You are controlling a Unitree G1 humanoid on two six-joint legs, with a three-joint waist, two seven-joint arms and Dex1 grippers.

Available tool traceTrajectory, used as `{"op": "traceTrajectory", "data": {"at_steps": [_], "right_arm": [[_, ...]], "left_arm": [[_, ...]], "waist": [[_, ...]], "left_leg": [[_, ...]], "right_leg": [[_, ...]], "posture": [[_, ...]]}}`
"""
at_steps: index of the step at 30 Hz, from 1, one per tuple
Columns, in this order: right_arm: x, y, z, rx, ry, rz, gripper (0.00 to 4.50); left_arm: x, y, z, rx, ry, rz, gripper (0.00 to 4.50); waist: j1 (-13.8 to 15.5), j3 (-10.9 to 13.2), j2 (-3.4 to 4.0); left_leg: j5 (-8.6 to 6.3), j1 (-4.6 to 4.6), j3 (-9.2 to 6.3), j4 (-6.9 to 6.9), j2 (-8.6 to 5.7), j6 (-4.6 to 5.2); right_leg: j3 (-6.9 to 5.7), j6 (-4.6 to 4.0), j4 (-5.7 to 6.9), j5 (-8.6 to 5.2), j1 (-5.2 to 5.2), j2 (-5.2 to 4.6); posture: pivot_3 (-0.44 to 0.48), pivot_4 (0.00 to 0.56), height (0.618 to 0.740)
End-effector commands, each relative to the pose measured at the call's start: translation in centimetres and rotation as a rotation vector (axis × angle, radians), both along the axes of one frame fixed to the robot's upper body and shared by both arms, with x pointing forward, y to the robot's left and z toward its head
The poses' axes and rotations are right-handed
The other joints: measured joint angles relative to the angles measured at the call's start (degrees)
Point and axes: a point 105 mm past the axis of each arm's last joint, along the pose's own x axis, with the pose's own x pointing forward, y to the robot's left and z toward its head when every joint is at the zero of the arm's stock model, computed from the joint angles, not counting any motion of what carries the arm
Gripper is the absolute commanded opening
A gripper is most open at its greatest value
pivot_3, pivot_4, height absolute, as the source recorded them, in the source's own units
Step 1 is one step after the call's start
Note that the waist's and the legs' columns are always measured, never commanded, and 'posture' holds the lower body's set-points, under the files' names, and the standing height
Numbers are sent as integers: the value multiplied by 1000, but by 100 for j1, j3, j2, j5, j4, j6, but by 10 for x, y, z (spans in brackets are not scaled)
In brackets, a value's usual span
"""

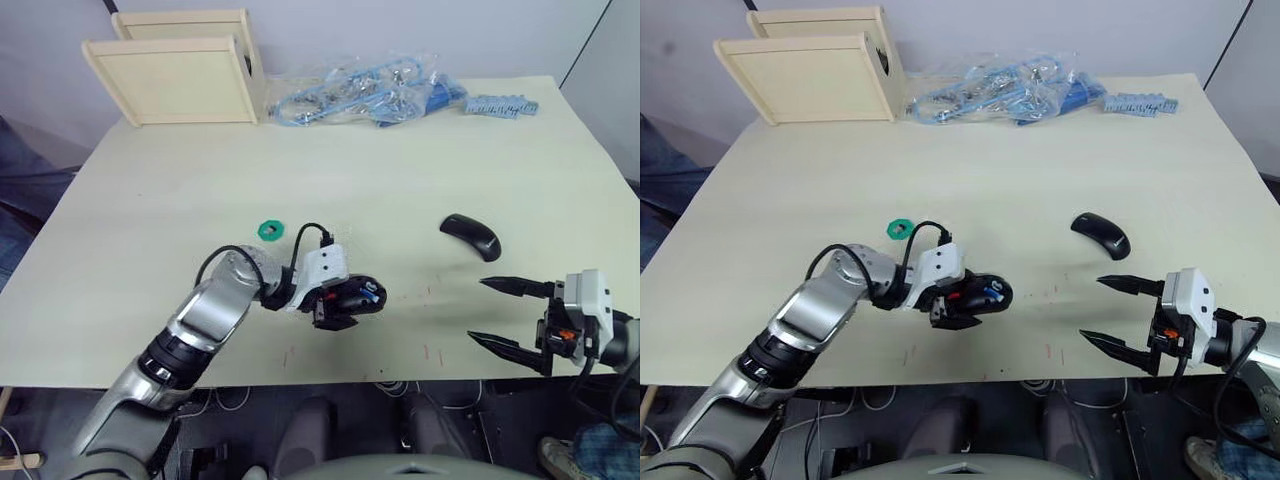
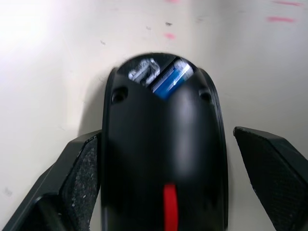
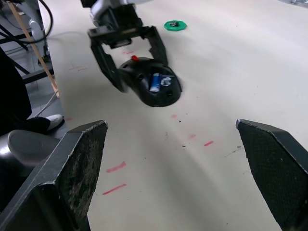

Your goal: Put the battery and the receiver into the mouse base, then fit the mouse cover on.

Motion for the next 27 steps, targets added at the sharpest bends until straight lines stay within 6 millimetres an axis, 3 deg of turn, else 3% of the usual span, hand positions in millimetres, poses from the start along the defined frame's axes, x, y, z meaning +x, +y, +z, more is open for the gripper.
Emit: {"op": "traceTrajectory", "data": {"at_steps": [1,8,13,17,22,27], "right_arm": [[2,1,8,6,-43,12,4500],[4,-3,8,4,-42,18,4500],[2,-6,10,5,-47,10,4500],[1,-9,11,5,-53,-6,4500],[2,-21,13,-2,-77,-75,4500],[3,-30,12,-4,-84,-125,4500]], "left_arm": [[-3,13,22,-52,-32,10,4409],[-4,39,28,-113,-54,112,4409],[-19,72,37,-220,-31,231,4409],[-28,86,45,-307,-25,317,4409],[-30,128,53,-457,-93,564,4409],[-39,146,51,-479,-92,633,4409]], "waist": [[7,21,0],[19,37,-1],[-12,49,-3],[17,61,0],[30,66,-7],[23,66,-7]], "left_leg": [[0,0,-1,0,0,0],[0,-3,-3,2,1,0],[0,-2,-9,1,9,-1],[0,1,-9,0,17,-1],[0,0,-10,2,16,-1],[0,2,-7,2,15,-2]], "right_leg": [[0,0,0,0,-1,0],[-1,0,-1,1,-2,-4],[3,0,1,1,-5,-4],[10,-1,3,1,-6,-8],[8,2,4,2,-4,-18],[9,0,5,2,-4,-17]], "posture": [[0,150,740],[0,150,740],[0,150,740],[0,150,740],[0,150,740],[0,150,740]]}}
